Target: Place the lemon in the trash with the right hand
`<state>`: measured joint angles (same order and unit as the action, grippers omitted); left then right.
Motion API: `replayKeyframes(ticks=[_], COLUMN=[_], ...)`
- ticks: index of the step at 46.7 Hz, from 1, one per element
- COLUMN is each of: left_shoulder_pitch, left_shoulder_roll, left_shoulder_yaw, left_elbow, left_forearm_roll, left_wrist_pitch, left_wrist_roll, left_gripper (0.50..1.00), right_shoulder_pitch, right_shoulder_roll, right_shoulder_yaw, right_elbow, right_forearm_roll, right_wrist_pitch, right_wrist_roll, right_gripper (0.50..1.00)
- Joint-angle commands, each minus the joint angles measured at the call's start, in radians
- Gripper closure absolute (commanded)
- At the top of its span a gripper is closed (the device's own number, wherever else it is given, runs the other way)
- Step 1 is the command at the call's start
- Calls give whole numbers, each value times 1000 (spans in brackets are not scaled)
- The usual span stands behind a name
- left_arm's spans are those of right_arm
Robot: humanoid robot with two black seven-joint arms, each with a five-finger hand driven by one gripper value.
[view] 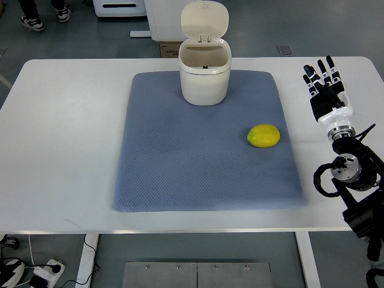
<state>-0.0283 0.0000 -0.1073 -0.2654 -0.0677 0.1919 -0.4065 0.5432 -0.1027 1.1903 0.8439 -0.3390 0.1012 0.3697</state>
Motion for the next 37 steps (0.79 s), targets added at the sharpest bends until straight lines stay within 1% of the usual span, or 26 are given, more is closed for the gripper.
replayKeyframes(ticks=[1, 12, 20, 27, 37], left_shoulder_pitch=[-1, -1, -1, -1, -1], left_shoulder_roll=[0, 0, 0, 0, 0], left_shoulder_yaw=[0, 0, 0, 0, 0], left_elbow=[0, 0, 0, 0, 0], left_forearm_roll=[0, 0, 0, 0, 0], left_wrist_pitch=[0, 0, 0, 0, 0], left_wrist_roll=[0, 0, 0, 0, 0], left_gripper=[500, 500, 500, 500, 500], right_shoulder_pitch=[0, 0, 18, 38, 63], right_shoulder_roll=[-2, -34, -95, -129, -167], right_shoulder_yaw=[-1, -6, -107, -169, -258], right_elbow=[1, 7, 7, 7, 7], right_forearm_roll=[0, -3, -9, -18, -149], right_wrist_pitch=[-1, 0, 2, 6, 12], right_wrist_roll=[0, -5, -5, -5, -3], right_gripper=[500, 500, 500, 500, 500])
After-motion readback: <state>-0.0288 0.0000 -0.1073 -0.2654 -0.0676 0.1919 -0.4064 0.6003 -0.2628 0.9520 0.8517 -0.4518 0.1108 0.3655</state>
